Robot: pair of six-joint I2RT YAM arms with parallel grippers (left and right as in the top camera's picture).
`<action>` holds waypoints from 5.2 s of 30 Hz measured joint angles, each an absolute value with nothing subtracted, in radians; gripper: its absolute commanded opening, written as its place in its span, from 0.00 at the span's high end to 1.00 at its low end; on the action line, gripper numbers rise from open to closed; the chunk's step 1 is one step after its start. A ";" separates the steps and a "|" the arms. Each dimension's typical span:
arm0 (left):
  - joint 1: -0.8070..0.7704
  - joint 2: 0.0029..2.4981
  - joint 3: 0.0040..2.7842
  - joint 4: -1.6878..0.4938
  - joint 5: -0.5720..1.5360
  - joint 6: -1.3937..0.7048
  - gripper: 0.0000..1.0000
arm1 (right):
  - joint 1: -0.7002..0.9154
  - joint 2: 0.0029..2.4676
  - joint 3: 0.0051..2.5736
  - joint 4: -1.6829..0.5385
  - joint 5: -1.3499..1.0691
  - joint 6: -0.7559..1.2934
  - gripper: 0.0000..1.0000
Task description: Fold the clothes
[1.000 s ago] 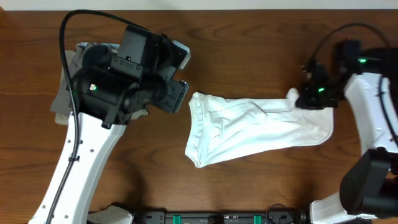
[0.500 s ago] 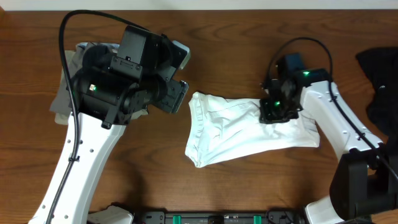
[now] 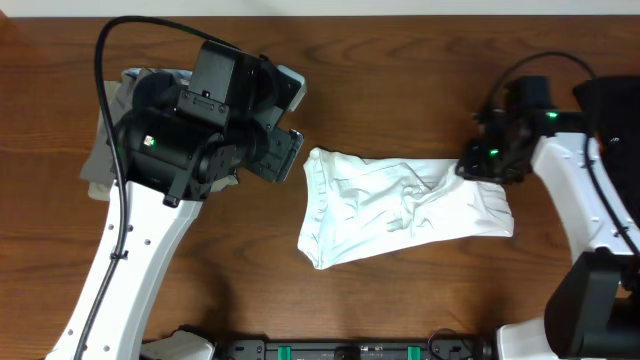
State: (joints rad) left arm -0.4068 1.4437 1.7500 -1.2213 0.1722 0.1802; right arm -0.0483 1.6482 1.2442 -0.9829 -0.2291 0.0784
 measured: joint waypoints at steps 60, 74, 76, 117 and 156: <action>-0.407 1.444 1.750 -1.184 0.172 0.181 0.27 | 0.199 1.764 1.161 -0.960 -0.268 -0.228 0.54; -0.407 1.444 1.750 -1.166 0.172 0.181 0.22 | 0.201 1.750 1.093 -0.870 -0.272 -0.231 0.99; -0.407 1.444 1.750 -1.166 0.172 0.181 0.22 | 0.200 1.728 1.115 -0.870 -0.295 -0.231 0.99; -0.407 1.444 1.750 -1.170 0.172 0.181 0.21 | -0.200 1.664 1.187 -0.877 -0.486 -0.071 0.29; -0.343 2.017 1.309 -0.884 0.573 -0.161 0.06 | -0.439 1.472 1.097 -0.956 -0.768 -0.228 0.25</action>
State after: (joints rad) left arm -0.3428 2.0167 1.3094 -0.8837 0.5732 -0.1612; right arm -0.4393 1.4723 1.0973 -0.9558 -0.7677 -0.2283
